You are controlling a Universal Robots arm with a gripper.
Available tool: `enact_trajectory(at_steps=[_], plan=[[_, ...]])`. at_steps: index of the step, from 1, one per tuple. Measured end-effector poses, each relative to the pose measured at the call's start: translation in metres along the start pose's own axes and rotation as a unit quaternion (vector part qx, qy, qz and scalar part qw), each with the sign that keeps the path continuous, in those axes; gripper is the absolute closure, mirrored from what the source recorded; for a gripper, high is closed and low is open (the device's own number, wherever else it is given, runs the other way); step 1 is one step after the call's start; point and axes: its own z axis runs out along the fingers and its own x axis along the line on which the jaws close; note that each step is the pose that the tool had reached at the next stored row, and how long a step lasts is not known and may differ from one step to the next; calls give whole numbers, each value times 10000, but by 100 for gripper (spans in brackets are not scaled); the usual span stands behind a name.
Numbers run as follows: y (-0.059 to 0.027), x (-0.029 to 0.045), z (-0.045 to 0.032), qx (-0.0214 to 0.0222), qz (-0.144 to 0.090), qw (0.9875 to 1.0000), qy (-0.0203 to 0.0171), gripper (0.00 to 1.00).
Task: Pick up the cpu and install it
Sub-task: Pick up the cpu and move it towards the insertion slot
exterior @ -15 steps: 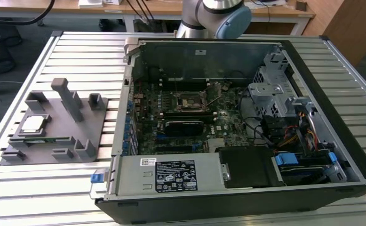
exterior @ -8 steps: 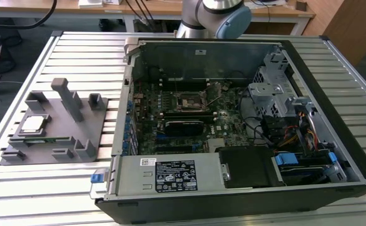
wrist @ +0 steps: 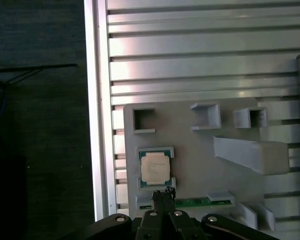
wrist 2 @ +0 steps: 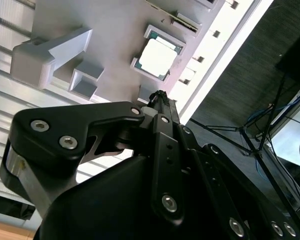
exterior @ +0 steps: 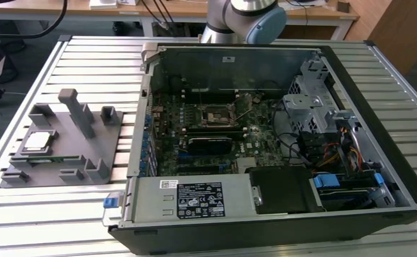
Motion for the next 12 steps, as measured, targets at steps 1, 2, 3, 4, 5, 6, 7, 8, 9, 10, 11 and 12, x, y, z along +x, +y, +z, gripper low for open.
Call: enact_trajectory(at_steps=[1,2,3,4,5,6,7,8,9,10,11,12], plan=[[-1,0,11,0,0,10000,1,89],[-2,0,22,0,0,10000,0,89],[-2,1,33,0,0,10000,1,89],[-3,1,45,0,0,10000,0,89],[-3,2,57,0,0,10000,0,89],[-4,2,68,0,0,10000,0,89],[-4,2,79,0,0,10000,0,89],[-5,3,89,0,0,10000,0,89],[-6,3,100,0,0,10000,1,89],[-6,3,111,0,0,10000,0,89],[-7,3,122,0,0,10000,0,89],[-7,4,133,0,0,10000,1,89]])
